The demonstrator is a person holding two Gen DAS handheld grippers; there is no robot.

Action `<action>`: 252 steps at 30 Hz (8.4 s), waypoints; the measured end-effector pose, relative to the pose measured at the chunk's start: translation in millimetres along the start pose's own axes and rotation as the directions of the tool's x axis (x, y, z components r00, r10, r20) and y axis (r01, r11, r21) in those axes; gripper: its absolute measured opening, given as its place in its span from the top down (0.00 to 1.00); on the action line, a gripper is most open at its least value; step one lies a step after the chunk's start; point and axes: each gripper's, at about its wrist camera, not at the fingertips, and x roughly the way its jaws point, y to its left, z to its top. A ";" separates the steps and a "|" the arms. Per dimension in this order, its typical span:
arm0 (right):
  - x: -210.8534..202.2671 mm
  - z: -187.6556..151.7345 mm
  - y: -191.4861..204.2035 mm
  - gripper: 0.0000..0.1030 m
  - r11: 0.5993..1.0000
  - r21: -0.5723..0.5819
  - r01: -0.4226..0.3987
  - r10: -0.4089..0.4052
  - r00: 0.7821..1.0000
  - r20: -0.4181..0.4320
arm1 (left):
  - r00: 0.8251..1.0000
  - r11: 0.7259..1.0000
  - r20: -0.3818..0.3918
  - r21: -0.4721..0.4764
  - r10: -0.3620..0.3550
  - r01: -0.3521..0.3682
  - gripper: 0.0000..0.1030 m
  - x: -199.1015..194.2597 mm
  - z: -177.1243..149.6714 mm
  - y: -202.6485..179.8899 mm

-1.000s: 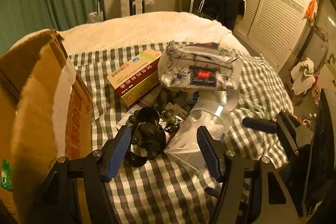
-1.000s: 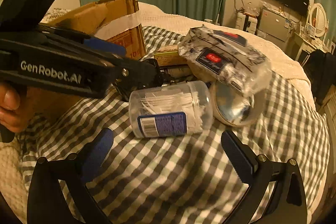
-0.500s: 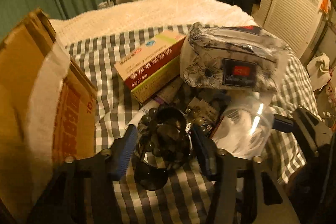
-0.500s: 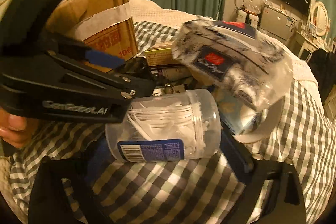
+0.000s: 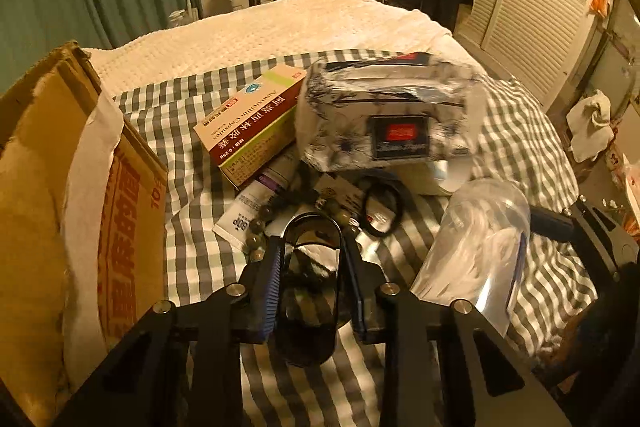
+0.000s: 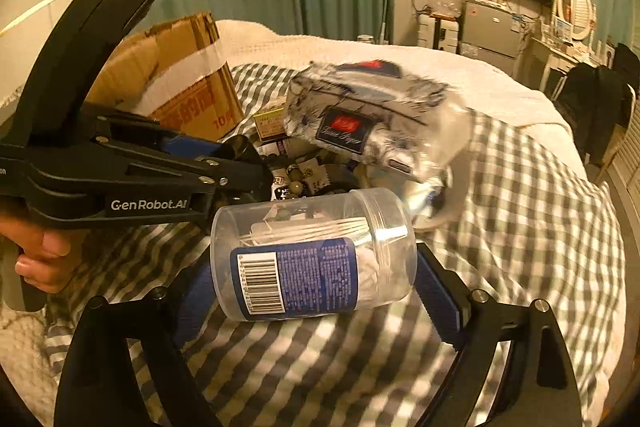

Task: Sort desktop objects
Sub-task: 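Grasp the clear cotton-swab jar with the right tool while the left grasps the black ring, then carry the black ring and cotton-swab jar over the cardboard box and release both, then withdraw both tools from the cardboard box back toward the item pile, then grasp the floral tissue pack with the right tool while the left grasps the bead bracelet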

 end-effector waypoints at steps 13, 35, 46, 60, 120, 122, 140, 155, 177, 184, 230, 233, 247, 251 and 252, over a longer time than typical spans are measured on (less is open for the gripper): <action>-66.9 -6.8 6.1 0.13 0.993 0.095 0.071 -0.079 0.993 0.087 | 0.989 0.996 0.120 0.033 -0.089 0.086 0.72 -77.2 -16.4 -19.4; -184.6 5.6 39.9 0.13 0.955 0.162 0.250 -0.282 0.933 0.223 | 0.937 0.997 0.340 -0.003 -0.076 0.081 0.72 -224.9 -35.7 -9.9; -221.8 36.0 74.9 0.13 0.949 0.195 0.247 -0.293 0.919 0.264 | 0.923 0.997 0.385 -0.070 -0.007 0.037 0.72 -261.4 -44.4 40.9; -229.9 90.4 136.9 0.13 0.974 0.136 0.183 -0.219 0.918 0.329 | 0.915 0.989 0.397 -0.150 0.072 -0.013 0.72 -289.8 -62.7 116.5; 36.4 145.3 222.6 0.13 0.993 -0.075 -0.090 0.091 0.996 0.003 | 0.992 0.961 0.090 -0.271 0.087 -0.060 0.72 -123.6 -68.2 237.1; 41.3 143.5 223.7 0.13 0.993 -0.081 -0.088 0.086 0.996 -0.019 | 0.992 0.958 0.088 -0.282 0.087 -0.059 0.72 -124.0 -69.4 239.0; -32.6 149.8 218.7 0.11 0.995 -0.095 -0.038 0.048 0.993 0.105 | 0.976 0.938 0.168 -0.338 0.140 -0.076 0.40 -197.5 -57.0 223.3; -162.7 148.3 193.6 0.02 1.000 -0.009 0.016 -0.013 0.954 0.301 | 0.918 0.955 0.345 -0.279 0.195 -0.098 0.13 -295.2 -43.4 154.1; -272.8 105.5 118.3 0.00 0.985 0.113 0.129 -0.165 0.893 0.418 | 0.856 0.971 0.484 -0.224 0.184 -0.082 0.00 -337.9 -31.2 53.5; -272.9 93.5 104.6 0.00 0.980 0.100 0.172 -0.199 0.883 0.425 | 0.855 0.973 0.492 -0.224 0.165 -0.059 0.00 -314.1 -33.5 34.5; -31.0 84.7 -77.4 0.09 0.957 0.268 0.111 -0.138 0.987 0.081 | 0.990 0.986 0.105 -0.142 0.098 -0.082 0.13 -10.5 -2.2 -19.5; -19.5 85.3 -79.6 0.10 0.959 0.263 0.107 -0.131 0.988 0.077 | 0.990 0.985 0.088 -0.143 0.106 -0.093 0.13 5.6 -1.1 -17.3; 22.0 77.2 -87.5 0.11 0.944 0.327 0.039 -0.068 0.995 0.078 | 0.991 0.982 0.039 -0.146 0.126 -0.119 0.20 57.8 -9.0 -6.4; 33.6 69.5 -84.1 0.25 0.939 0.343 0.030 -0.054 0.997 0.060 | 0.991 0.988 0.072 -0.116 0.109 -0.100 0.34 56.3 -14.7 -10.4; 36.6 68.8 -81.3 0.28 0.943 0.330 0.034 -0.053 0.997 0.050 | 0.990 0.989 0.082 -0.103 0.116 -0.107 0.40 55.7 -16.7 -11.9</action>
